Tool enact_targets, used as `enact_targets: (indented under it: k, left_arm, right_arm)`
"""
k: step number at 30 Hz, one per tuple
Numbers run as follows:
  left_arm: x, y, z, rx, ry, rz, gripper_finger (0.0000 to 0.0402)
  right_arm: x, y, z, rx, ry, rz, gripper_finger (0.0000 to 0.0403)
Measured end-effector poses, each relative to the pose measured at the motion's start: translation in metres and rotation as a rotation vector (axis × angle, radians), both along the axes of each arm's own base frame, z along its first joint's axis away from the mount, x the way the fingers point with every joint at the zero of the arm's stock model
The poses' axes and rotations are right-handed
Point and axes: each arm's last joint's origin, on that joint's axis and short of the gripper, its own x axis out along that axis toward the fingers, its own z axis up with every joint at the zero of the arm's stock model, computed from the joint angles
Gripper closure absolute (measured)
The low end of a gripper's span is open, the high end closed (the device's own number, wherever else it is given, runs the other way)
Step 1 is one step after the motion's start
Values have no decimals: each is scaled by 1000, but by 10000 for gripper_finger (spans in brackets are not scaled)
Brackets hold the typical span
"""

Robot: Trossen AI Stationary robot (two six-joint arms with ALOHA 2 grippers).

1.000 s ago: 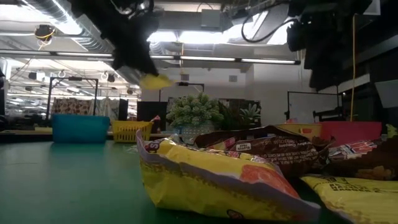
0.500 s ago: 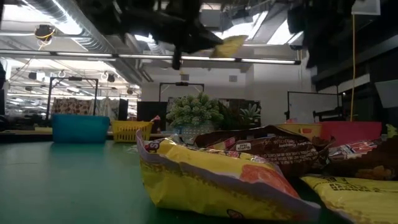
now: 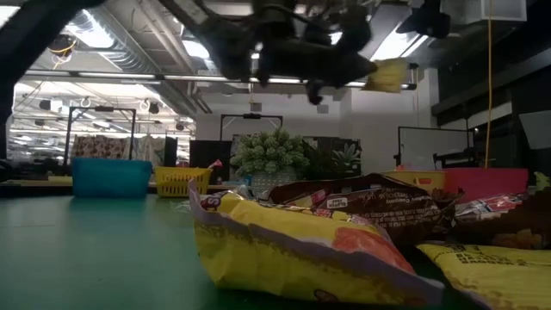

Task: Sort candy
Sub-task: Put the yellow candy into the orange bin, then put the brown chocolate into the blue bin

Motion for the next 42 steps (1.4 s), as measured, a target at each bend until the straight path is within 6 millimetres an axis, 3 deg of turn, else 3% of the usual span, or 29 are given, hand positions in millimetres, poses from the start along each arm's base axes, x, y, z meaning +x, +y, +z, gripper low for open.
enact_targets:
  k: [5, 10, 18, 30, 35, 42]
  left_arm:
    - [36, 16, -5, 64, 29, 29, 401]
    - [55, 28, -17, 108, 73, 49, 402]
    - [56, 38, -29, 97, 116, 91, 396]
    - [56, 40, -31, 96, 144, 105, 287]
    - [54, 36, -17, 162, 151, 105, 276]
    - [40, 18, 34, 252, 245, 76, 275]
  right_arm:
    - [-1, 0, 1, -1, 0, 0, 111]
    - [-1, 0, 1, 1, 5, 0, 111]
    - [-1, 0, 1, 1, 6, 0, 111]
    - [-1, 0, 1, 2, 6, 1, 111]
    - [-3, 2, -2, 47, 36, 2, 111]
    - [-1, 17, -3, 88, 63, 38, 111]
